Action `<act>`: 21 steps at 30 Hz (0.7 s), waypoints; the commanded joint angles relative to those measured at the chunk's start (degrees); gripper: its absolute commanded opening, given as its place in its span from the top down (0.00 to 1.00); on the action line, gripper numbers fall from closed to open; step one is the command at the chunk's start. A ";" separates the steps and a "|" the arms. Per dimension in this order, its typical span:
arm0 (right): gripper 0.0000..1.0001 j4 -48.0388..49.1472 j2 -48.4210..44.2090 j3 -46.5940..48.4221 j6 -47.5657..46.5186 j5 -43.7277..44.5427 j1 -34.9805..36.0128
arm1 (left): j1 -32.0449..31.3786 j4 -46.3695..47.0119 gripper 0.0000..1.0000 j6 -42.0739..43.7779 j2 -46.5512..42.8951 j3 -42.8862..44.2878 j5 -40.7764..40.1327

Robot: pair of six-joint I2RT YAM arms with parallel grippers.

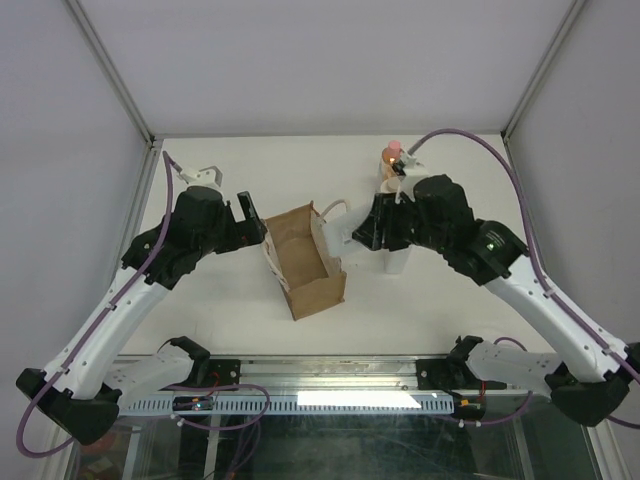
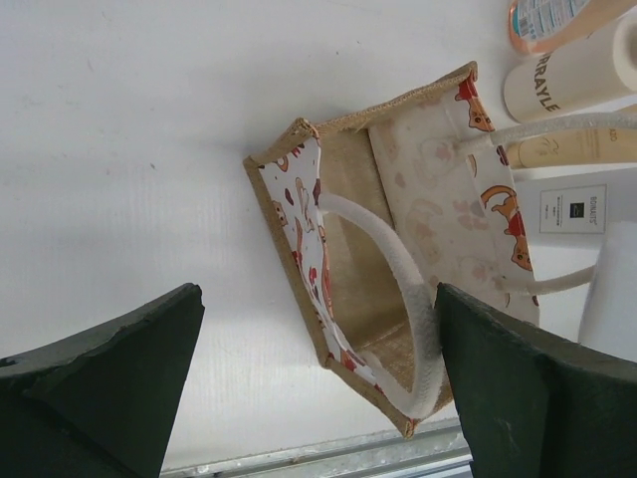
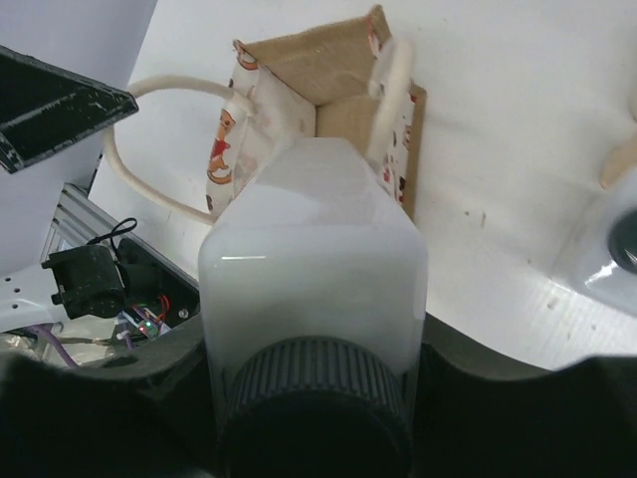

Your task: Take the personal care products out of the canvas bag

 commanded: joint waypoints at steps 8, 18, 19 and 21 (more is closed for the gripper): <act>0.97 -10.78 -16.47 -5.63 3.19 9.46 -0.13 | 0.64 4.66 0.01 -1.86 -3.82 -3.42 1.14; 1.00 -11.96 -11.53 -16.51 4.51 19.09 -0.11 | 0.69 3.60 0.01 -2.46 -4.73 -2.41 0.34; 1.00 -10.03 -10.73 -17.56 5.08 20.41 -0.13 | 0.65 3.49 0.01 -2.40 -4.68 -2.24 0.03; 1.00 -6.16 -9.42 -19.23 5.82 23.98 -0.13 | 0.64 3.50 0.01 -2.24 -4.38 -1.69 -0.43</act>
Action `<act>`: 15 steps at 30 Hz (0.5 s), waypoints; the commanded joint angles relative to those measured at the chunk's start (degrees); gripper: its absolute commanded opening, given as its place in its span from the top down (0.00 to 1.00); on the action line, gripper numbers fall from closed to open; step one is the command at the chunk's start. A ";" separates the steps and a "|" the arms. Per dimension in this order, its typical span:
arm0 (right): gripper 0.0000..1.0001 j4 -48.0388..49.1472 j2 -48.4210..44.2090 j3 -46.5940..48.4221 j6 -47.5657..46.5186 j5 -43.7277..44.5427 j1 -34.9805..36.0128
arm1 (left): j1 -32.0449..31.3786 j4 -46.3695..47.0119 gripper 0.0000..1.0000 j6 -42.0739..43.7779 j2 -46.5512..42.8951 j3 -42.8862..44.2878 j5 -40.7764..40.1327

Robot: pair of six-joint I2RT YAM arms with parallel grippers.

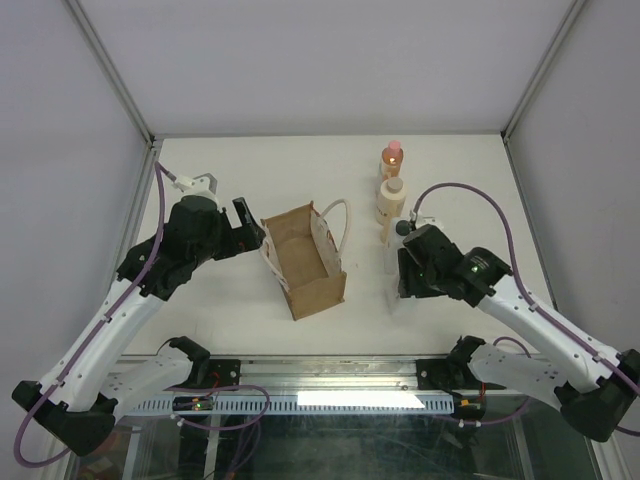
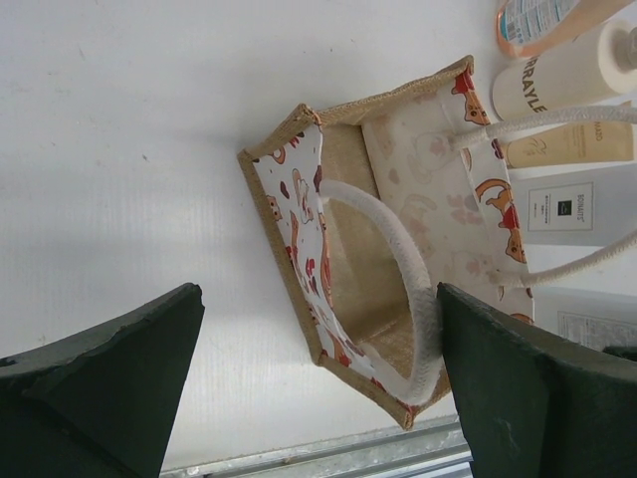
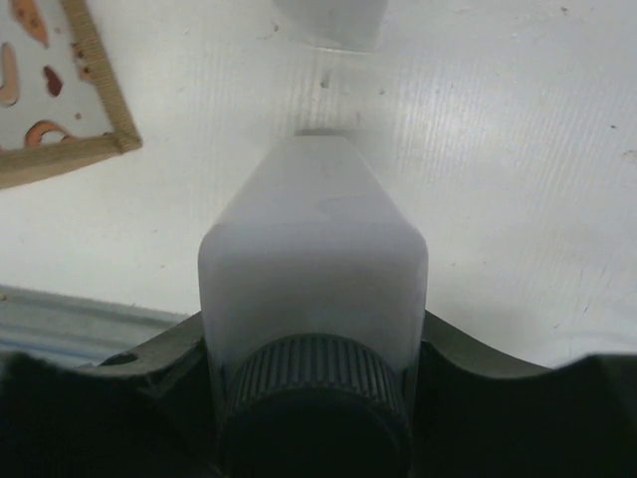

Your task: Take the personal care products out of the canvas bag

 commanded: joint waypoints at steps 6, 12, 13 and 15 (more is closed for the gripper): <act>1.00 21.66 4.76 -1.61 0.46 12.98 -0.70 | 0.66 1.20 0.01 0.83 1.65 5.58 -2.55; 1.00 20.22 9.54 -0.48 -2.03 13.31 -1.76 | 0.65 0.93 0.01 3.37 3.86 8.87 -4.50; 1.00 19.63 10.09 -0.54 -2.01 13.10 -1.76 | 0.64 0.89 0.01 3.76 4.30 9.28 -4.67; 1.00 18.70 10.70 -0.72 -1.49 12.77 -1.75 | 0.64 0.87 0.01 4.64 5.45 10.07 -4.99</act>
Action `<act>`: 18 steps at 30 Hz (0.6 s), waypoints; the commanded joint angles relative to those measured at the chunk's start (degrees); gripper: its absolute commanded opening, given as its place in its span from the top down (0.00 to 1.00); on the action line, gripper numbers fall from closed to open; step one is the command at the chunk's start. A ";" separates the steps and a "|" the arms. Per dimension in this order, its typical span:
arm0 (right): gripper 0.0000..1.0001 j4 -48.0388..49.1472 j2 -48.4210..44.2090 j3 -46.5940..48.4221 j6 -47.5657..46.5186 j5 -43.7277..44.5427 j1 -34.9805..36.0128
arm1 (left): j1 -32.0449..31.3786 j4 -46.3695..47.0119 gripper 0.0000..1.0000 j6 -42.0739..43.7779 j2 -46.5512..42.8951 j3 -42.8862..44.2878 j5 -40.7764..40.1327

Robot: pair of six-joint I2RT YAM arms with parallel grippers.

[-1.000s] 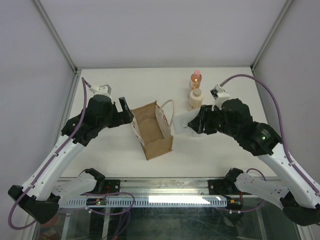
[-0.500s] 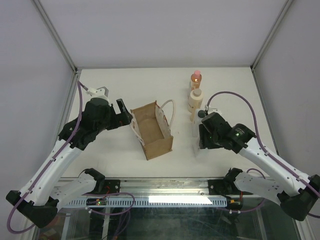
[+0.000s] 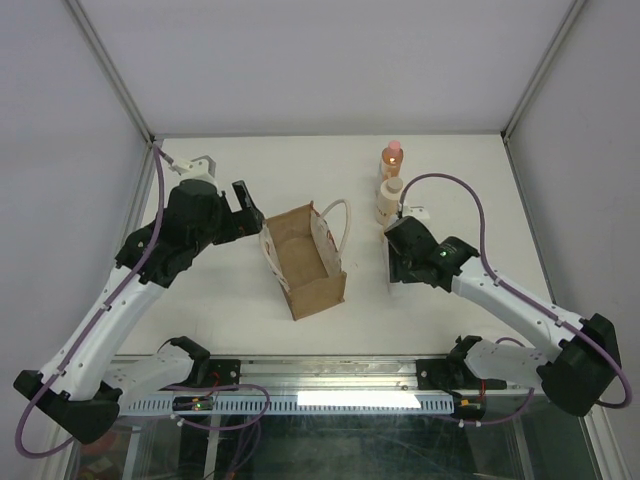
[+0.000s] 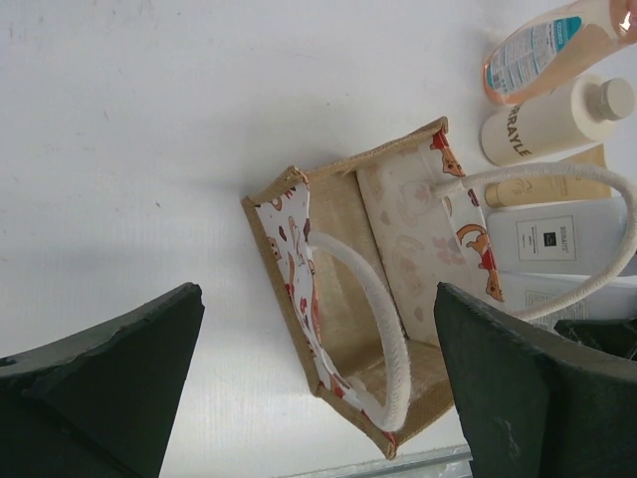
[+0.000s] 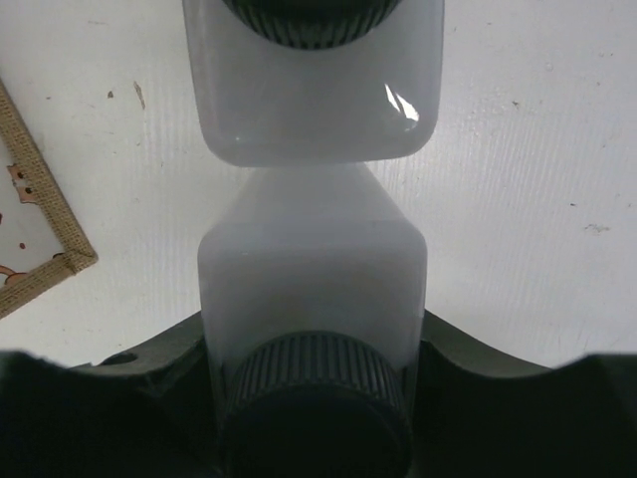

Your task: Take the personal care products out of the canvas bag

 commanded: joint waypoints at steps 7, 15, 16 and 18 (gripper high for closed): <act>0.95 7.81 -0.49 0.02 1.47 3.51 -0.27 | 0.69 2.75 0.01 4.28 3.84 4.84 -1.04; 0.48 6.95 -0.07 0.59 1.90 3.74 -0.34 | 0.64 3.98 0.01 5.20 5.42 6.55 0.48; 0.42 6.69 -0.15 0.68 1.92 3.95 -0.35 | 0.64 3.95 0.01 5.52 5.48 6.83 0.85; 0.36 6.18 -0.54 0.75 2.09 4.11 -0.38 | 0.64 3.87 0.01 5.94 5.43 6.98 0.91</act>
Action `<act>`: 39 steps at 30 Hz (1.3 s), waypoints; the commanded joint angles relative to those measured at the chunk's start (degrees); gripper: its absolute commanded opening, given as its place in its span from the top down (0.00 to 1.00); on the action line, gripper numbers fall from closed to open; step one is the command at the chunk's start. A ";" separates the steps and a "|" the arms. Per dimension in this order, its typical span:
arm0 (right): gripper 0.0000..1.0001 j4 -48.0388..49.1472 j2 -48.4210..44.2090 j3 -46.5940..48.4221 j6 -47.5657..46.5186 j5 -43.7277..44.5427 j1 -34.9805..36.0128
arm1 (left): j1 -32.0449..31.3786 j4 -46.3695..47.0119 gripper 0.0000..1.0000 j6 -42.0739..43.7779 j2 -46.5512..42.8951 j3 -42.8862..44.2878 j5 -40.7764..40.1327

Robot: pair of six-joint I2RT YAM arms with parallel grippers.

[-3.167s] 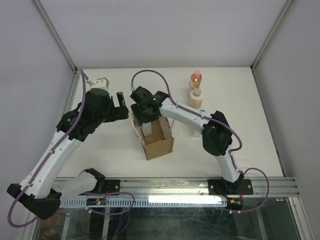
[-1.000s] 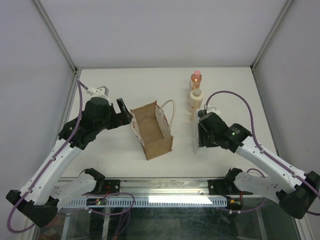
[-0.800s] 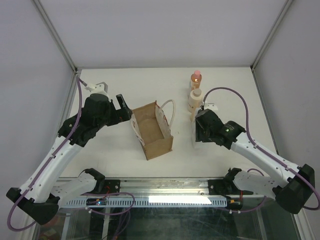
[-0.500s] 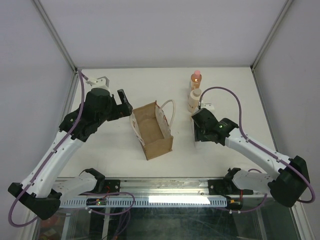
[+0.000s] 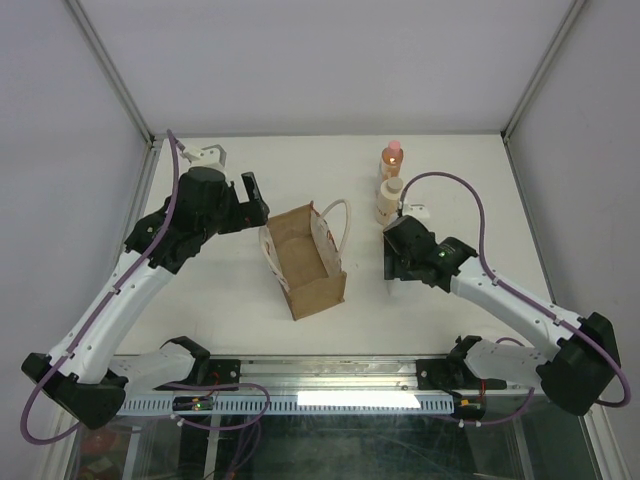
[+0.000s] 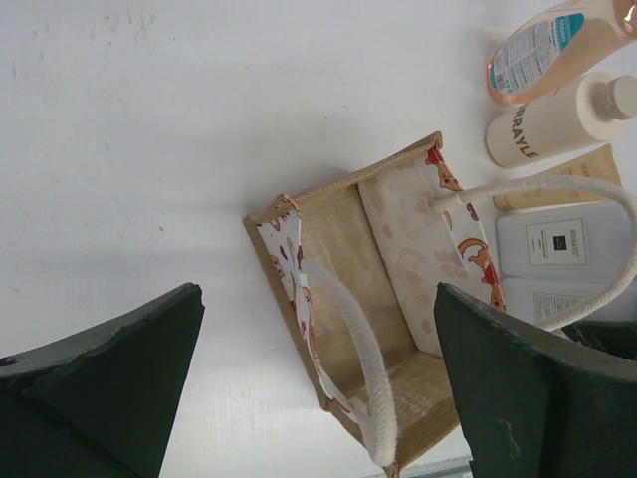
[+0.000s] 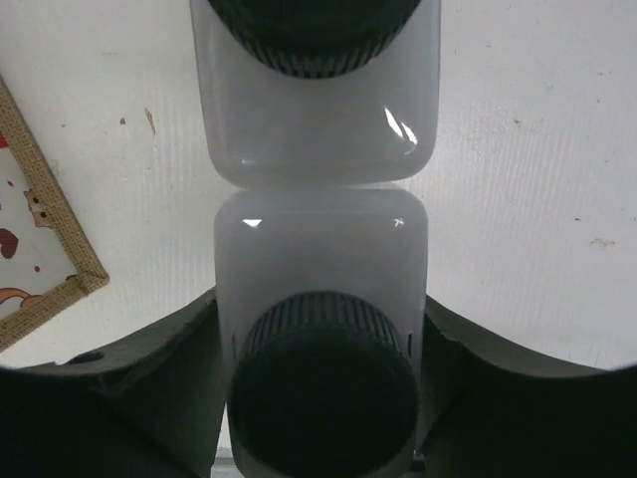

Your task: Take the personal care products out of the canvas bag

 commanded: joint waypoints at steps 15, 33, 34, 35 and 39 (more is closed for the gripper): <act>0.16 -8.80 -9.45 19.07 -0.42 2.47 -0.32 | 0.64 2.96 0.01 2.80 -2.37 1.94 1.63; 0.01 12.74 -20.24 41.84 -14.12 -1.91 -0.32 | 0.64 1.51 0.01 19.24 0.95 29.91 -2.27; 0.00 13.11 -20.57 41.94 -14.70 -1.86 -0.32 | 0.64 1.95 0.01 19.86 0.95 30.77 -2.51; 0.01 13.43 -20.79 41.96 -15.30 -1.73 -0.32 | 0.64 2.39 0.01 20.44 1.02 31.59 -2.58; 0.01 14.95 -21.41 41.38 -17.27 -0.22 -0.32 | 0.64 3.45 0.01 21.74 1.29 33.35 -3.47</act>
